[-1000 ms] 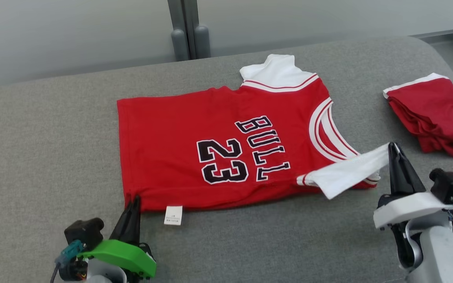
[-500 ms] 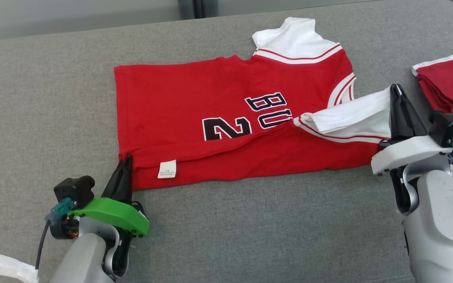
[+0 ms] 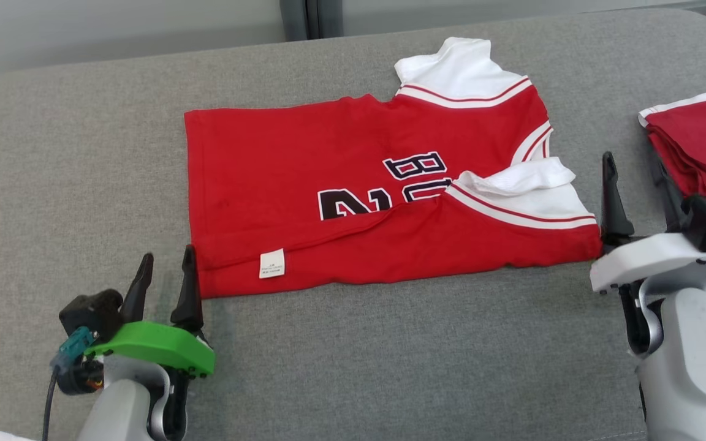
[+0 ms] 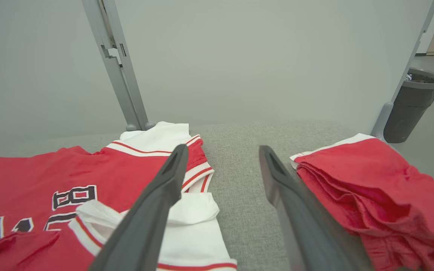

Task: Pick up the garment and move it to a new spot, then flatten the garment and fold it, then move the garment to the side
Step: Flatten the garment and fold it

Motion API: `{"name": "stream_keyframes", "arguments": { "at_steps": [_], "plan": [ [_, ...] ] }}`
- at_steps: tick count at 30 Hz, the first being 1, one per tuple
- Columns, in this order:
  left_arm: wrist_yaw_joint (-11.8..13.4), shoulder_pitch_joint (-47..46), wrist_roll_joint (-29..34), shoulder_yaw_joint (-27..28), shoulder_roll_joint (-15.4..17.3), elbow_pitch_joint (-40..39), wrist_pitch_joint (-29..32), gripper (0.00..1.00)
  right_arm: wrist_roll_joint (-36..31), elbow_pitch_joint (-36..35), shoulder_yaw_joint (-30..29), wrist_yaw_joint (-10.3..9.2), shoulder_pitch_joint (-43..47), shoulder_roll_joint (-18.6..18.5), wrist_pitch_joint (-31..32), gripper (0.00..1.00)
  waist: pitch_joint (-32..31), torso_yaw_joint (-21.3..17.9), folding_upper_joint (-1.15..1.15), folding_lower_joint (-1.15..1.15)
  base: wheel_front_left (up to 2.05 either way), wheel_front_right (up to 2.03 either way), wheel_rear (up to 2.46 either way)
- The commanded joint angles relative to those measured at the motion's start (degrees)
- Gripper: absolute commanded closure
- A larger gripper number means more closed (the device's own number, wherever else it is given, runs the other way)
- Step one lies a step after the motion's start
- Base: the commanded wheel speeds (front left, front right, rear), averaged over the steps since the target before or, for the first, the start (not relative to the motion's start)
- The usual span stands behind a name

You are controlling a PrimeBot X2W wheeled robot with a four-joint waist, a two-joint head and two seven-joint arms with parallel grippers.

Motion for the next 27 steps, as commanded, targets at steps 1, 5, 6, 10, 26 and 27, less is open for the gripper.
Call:
{"name": "stream_keyframes", "arguments": {
  "at_steps": [1,5,6,10,26,27],
  "plan": [
    [0.1,1.9,1.8,1.3,-0.2,-0.7,0.0,0.0,0.3,-0.5,0.1,-0.12,2.1,-0.2,-0.2,0.0,-1.9,-0.1,0.0,0.0,0.0,0.0,0.0],
    [0.1,6.6,7.0,2.9,-0.9,-2.6,0.0,0.0,0.1,-0.6,1.1,-0.12,7.1,-0.2,-0.2,0.0,-5.0,-0.5,0.0,0.0,0.0,0.0,0.0],
    [0.1,7.8,8.2,3.5,-1.2,-3.2,0.0,0.0,0.1,-0.6,1.5,-0.12,8.4,-0.2,-0.2,0.0,-5.9,-0.6,0.0,0.0,0.0,0.0,0.0],
    [0.1,13.1,11.7,5.7,-2.5,-4.8,0.0,0.0,1.3,0.1,2.3,-0.12,13.5,-0.2,-0.2,0.0,-8.9,-1.2,0.0,0.0,0.0,0.0,0.0],
    [0.1,23.0,14.4,6.7,-4.0,-7.8,0.0,0.0,2.9,1.9,3.4,-0.12,22.5,-0.2,-0.2,0.0,-12.5,-1.2,0.0,0.0,0.0,0.0,0.0],
    [0.1,22.7,13.9,6.6,-4.0,-7.6,0.0,0.0,2.8,1.8,3.5,-0.12,22.3,-0.2,-0.2,0.0,-12.3,-1.2,0.0,0.0,0.0,0.0,0.0]
  ]
}}
